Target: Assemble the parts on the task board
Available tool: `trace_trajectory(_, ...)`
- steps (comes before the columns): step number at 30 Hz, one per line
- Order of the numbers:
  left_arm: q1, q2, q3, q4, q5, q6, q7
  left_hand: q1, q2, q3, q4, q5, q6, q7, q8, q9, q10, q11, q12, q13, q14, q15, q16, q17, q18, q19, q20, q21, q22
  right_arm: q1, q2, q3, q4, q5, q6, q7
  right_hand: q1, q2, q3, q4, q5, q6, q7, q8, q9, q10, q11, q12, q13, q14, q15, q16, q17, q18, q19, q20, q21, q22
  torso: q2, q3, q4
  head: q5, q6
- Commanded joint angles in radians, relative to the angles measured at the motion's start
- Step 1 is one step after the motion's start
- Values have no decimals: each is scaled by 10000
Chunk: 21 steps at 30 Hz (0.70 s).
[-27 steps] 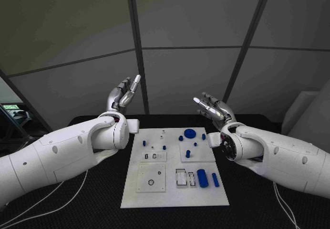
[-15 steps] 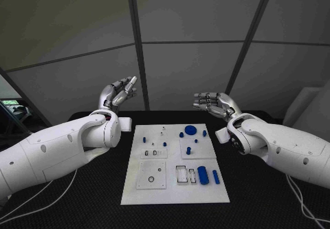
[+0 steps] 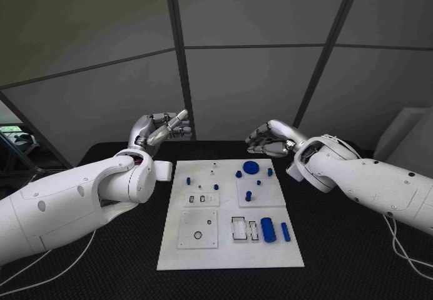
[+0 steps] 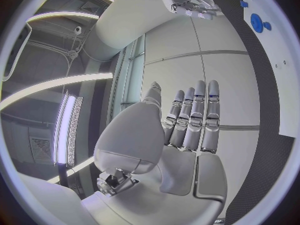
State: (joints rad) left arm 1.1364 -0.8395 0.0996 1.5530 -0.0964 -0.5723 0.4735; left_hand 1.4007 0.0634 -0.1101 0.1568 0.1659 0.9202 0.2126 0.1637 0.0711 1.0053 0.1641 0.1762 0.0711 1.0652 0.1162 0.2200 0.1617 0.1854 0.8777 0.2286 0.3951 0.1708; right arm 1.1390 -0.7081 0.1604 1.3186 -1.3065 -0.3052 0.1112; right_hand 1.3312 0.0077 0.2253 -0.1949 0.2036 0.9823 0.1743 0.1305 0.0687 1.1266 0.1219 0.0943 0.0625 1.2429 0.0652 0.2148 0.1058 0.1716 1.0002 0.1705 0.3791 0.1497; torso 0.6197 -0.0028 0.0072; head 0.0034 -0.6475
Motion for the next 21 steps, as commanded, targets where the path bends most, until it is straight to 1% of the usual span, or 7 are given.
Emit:
trace_trajectory(1,2,-139,3,315,-301,492,77,125,-3,-15,-93,-6,82,-16,-10,-18,107,-19,-86,-4,92,14,-83,42,-13,98,5,33,-9,120,92,10,-24,-2621,991,-1045,-133,-488,159,-24,372,714,-200,-133,-10,842,-352,-294,30,2511,-635,1429,942,102,1727,-820,1859,923,327,-52,79,-69,46)
trace_trajectory(5,-20,-246,3,593,-314,551,110,171,-12,-15,-126,-6,107,-27,-36,-27,138,-29,-124,-10,125,5,-123,67,-14,129,-5,36,-13,180,219,10,-124,-3334,1339,-1371,-296,-627,317,115,319,709,-244,-343,-16,729,-411,-308,38,2652,-697,2897,1882,89,1962,-927,2729,1440,507,-94,146,-130,40)
trace_trajectory(8,-48,-307,4,762,-317,600,108,176,-15,-16,-129,-7,109,-27,-42,-28,141,-29,-132,-11,130,4,-130,71,-14,134,-6,37,-13,204,312,9,-202,-3743,1531,-1568,-405,-792,497,245,274,629,-244,-537,-8,441,-416,-252,56,2498,-680,4292,2747,97,2064,-927,3437,1874,644,-103,190,-164,44)
trace_trajectory(9,-61,-328,4,819,-318,611,106,176,-15,-16,-129,-7,109,-27,-42,-28,141,-29,-132,-11,130,4,-130,71,-14,134,-6,37,-13,210,337,9,-219,-3844,1571,-1620,-423,-805,518,273,275,615,-259,-559,-9,338,-364,-304,40,2578,-690,4511,2918,88,2051,-914,3513,1924,685,-105,199,-176,44)
trace_trajectory(13,-98,-373,4,951,-319,651,82,177,-23,-26,-133,-9,110,-25,-64,-35,141,-26,-163,-17,134,5,-160,82,-15,154,-10,41,-14,234,423,10,-266,-4172,1736,-1793,-447,-926,656,404,270,522,-262,-634,-8,175,-337,-292,55,2664,-657,6546,4983,99,2029,-880,4129,2323,855,-113,249,-229,71)
trace_trajectory(15,-109,-380,4,987,-320,667,72,175,-26,-34,-134,-11,110,-22,-78,-39,139,-23,-183,-21,127,9,-185,87,-17,164,-12,42,-16,248,467,10,-301,-4267,1872,-1855,-449,-979,706,460,264,484,-263,-638,-7,128,-324,-288,61,2616,-655,7064,5503,69,2026,-863,4492,2684,907,-119,271,-244,64)
trace_trajectory(21,-126,-408,5,1133,-320,708,51,171,-25,-52,-135,-10,113,-14,-128,-47,142,-12,-252,-29,78,26,-290,101,-24,188,-9,41,-23,280,572,9,-352,-4547,2306,-2050,-389,-1056,796,582,272,276,-317,-655,-15,-90,-313,-302,56,2506,-625,7913,6362,-71,2191,-822,5558,3942,1096,-139,317,-302,87)
